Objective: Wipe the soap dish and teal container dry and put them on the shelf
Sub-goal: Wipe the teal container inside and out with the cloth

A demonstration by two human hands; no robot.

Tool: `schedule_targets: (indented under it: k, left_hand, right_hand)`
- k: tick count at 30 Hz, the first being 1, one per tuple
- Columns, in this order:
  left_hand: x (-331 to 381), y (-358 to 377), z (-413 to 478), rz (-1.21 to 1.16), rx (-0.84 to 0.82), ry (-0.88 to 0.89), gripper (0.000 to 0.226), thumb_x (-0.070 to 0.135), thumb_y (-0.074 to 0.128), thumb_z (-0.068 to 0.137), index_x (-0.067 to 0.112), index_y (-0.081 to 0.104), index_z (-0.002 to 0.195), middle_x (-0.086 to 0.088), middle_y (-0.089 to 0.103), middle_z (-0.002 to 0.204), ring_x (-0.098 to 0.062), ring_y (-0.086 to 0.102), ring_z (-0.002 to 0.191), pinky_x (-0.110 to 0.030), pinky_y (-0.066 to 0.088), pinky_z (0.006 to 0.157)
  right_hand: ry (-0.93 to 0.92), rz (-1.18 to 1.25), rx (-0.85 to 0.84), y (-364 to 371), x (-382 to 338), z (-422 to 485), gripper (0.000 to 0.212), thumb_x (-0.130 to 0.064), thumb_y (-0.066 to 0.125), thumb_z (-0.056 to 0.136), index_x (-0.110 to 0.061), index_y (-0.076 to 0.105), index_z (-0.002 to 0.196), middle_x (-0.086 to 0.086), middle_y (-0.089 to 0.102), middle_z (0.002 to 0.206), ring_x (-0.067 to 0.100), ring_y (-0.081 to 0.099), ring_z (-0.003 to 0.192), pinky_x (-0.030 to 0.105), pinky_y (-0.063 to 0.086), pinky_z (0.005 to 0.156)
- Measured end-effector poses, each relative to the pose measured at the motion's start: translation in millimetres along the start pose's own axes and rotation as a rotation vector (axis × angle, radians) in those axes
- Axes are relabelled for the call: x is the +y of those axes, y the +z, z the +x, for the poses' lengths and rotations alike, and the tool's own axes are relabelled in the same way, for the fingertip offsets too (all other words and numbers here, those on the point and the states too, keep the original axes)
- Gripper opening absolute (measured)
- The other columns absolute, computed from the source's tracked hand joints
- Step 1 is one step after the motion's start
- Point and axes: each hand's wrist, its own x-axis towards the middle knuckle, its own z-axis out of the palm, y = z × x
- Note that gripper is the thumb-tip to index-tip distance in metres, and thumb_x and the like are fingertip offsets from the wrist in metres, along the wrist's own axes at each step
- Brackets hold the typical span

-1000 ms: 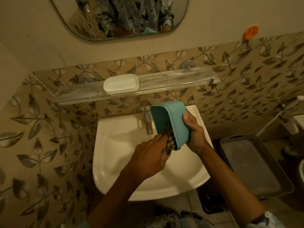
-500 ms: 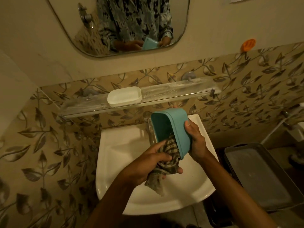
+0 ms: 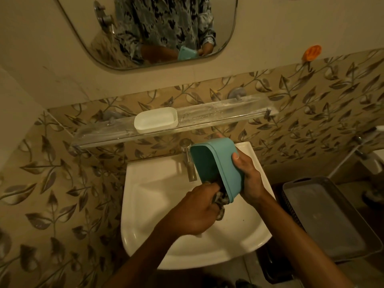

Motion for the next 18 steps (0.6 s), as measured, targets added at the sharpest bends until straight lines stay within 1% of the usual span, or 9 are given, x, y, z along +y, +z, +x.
schedule_targets:
  k: [2,5,7,8,9,11,13,14,18]
  left_hand:
    - [6.1,-5.7,-3.0,-0.241,-0.071,-0.011,0.053,0.006,0.046,0.091,0.033,0.042,0.137,0.006,0.050,0.137,-0.011,0.049,0.124,-0.035,0.046,0.102]
    - [9.5,-12.4,-8.1,-0.594,-0.142,-0.058,0.059,0.007,0.047,0.091,0.062,0.054,0.110,0.019,0.066,0.114,-0.008,0.063,0.106,-0.021,0.053,0.076]
    - [5.8,-15.5,-10.4,-0.760,-0.170,-0.060,0.063,0.004,0.047,0.091,0.065,0.059,0.097,0.018,0.072,0.100,-0.009,0.069,0.094,-0.016,0.052,0.065]
    - [3.4,-14.5,-10.2,-0.740,-0.154,-0.051,0.061,0.003,0.047,0.090,0.061,0.059,0.104,0.015,0.071,0.106,-0.010,0.068,0.098,-0.020,0.054,0.071]
    - [-0.3,-11.5,-8.7,-0.591,-0.099,-0.004,0.059,0.003,0.048,0.089,0.054,0.056,0.117,0.011,0.066,0.118,-0.012,0.064,0.108,-0.026,0.053,0.083]
    - [-7.0,-0.4,-6.7,-0.036,-0.003,0.099,0.054,0.005,0.051,0.088,0.033,0.047,0.134,0.004,0.051,0.137,-0.016,0.053,0.121,-0.034,0.047,0.098]
    - [-7.7,12.1,-7.6,0.518,0.084,-0.001,0.048,0.008,0.055,0.088,0.026,0.046,0.132,-0.002,0.044,0.138,-0.023,0.050,0.116,-0.038,0.049,0.091]
    - [-6.5,17.2,-8.7,0.659,0.090,-0.062,0.048,0.007,0.056,0.088,0.023,0.046,0.132,-0.005,0.044,0.137,-0.026,0.048,0.114,-0.040,0.048,0.087]
    - [-6.8,32.5,-10.7,0.634,0.144,-0.142,0.052,0.008,0.058,0.088,0.022,0.041,0.136,-0.006,0.041,0.139,-0.027,0.045,0.117,-0.042,0.048,0.088]
  right_hand:
    - [-0.003,0.028,-0.003,0.3,1.7,0.4,0.051,-0.063,0.063,0.074,-0.027,0.065,0.110,-0.005,0.072,0.093,0.010,0.068,0.084,0.023,0.055,0.068]
    - [-0.021,0.049,0.007,1.6,0.2,1.1,0.055,-0.068,0.064,0.070,-0.028,0.067,0.107,-0.005,0.073,0.095,0.010,0.068,0.085,0.023,0.056,0.070]
    - [-0.014,0.058,0.024,2.4,-2.0,1.5,0.055,-0.067,0.064,0.071,-0.025,0.065,0.107,-0.004,0.073,0.094,0.011,0.067,0.085,0.025,0.056,0.071]
    - [-0.003,0.046,0.030,2.3,-2.0,1.6,0.052,-0.064,0.062,0.074,-0.024,0.065,0.106,-0.005,0.073,0.093,0.011,0.067,0.084,0.025,0.056,0.071]
    - [0.017,0.034,0.029,2.5,-0.7,1.2,0.045,-0.059,0.059,0.079,-0.023,0.065,0.106,-0.005,0.073,0.091,0.011,0.067,0.083,0.027,0.056,0.070]
    - [0.060,0.022,0.011,2.5,3.6,-1.7,0.038,-0.056,0.056,0.080,-0.027,0.068,0.102,-0.005,0.073,0.089,0.013,0.067,0.083,0.027,0.056,0.069]
    - [0.076,0.005,-0.021,3.3,8.9,-5.3,0.046,-0.068,0.063,0.069,-0.035,0.072,0.099,-0.007,0.073,0.091,0.011,0.069,0.085,0.024,0.056,0.070]
    - [0.077,0.012,-0.035,3.8,10.4,-7.7,0.048,-0.071,0.064,0.065,-0.038,0.071,0.099,-0.007,0.073,0.093,0.010,0.069,0.086,0.023,0.056,0.070]
    - [0.072,0.039,-0.053,7.4,9.7,-10.9,0.048,-0.068,0.065,0.067,-0.038,0.070,0.104,-0.006,0.073,0.095,0.009,0.069,0.086,0.023,0.056,0.071]
